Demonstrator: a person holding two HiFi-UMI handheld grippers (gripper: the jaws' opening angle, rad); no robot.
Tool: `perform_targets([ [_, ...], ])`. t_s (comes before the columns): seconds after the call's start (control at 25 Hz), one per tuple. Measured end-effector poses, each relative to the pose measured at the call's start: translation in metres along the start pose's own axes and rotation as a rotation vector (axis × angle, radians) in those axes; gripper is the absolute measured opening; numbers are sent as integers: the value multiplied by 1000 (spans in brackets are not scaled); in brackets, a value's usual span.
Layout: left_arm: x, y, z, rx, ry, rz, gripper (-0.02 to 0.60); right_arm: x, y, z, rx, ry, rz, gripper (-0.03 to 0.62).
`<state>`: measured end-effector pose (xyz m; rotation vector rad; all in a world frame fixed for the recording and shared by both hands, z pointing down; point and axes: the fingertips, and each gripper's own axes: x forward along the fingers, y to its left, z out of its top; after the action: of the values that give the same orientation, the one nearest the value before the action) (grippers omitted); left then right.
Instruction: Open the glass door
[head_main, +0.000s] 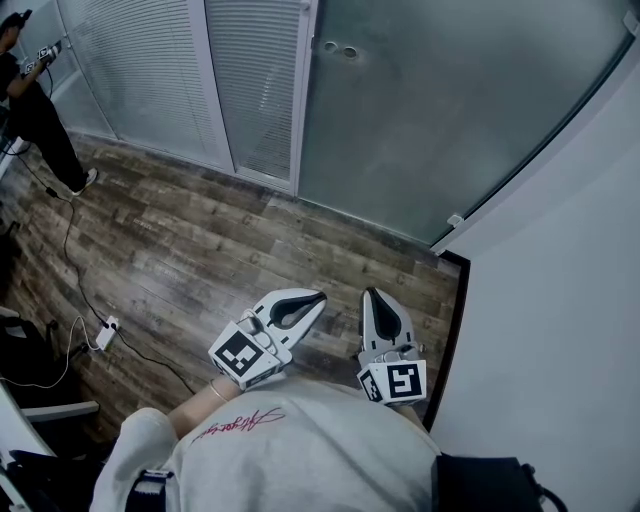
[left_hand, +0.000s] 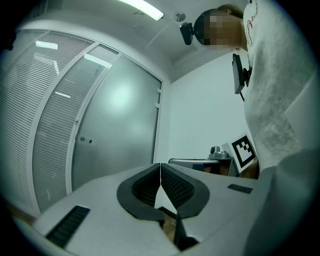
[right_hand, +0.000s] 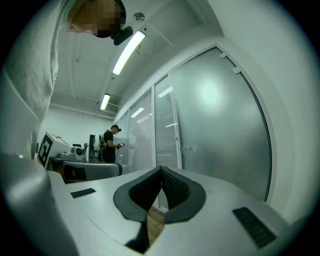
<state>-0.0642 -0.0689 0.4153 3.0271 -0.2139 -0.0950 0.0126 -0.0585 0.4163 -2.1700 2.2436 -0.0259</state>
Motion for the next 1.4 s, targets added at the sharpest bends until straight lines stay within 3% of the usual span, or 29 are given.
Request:
perform_targets([
  [0.56,-32,45,7,-6,-1,49,18,42,40,-4,-17,12,31,15],
  [0.92,-6,88,7,-12,-24,58,18,93,17,6,-32,-16,33,15],
  [1.4,70,202,28,24,-45,133,18,209,-56,15,-35,-17,52,15],
])
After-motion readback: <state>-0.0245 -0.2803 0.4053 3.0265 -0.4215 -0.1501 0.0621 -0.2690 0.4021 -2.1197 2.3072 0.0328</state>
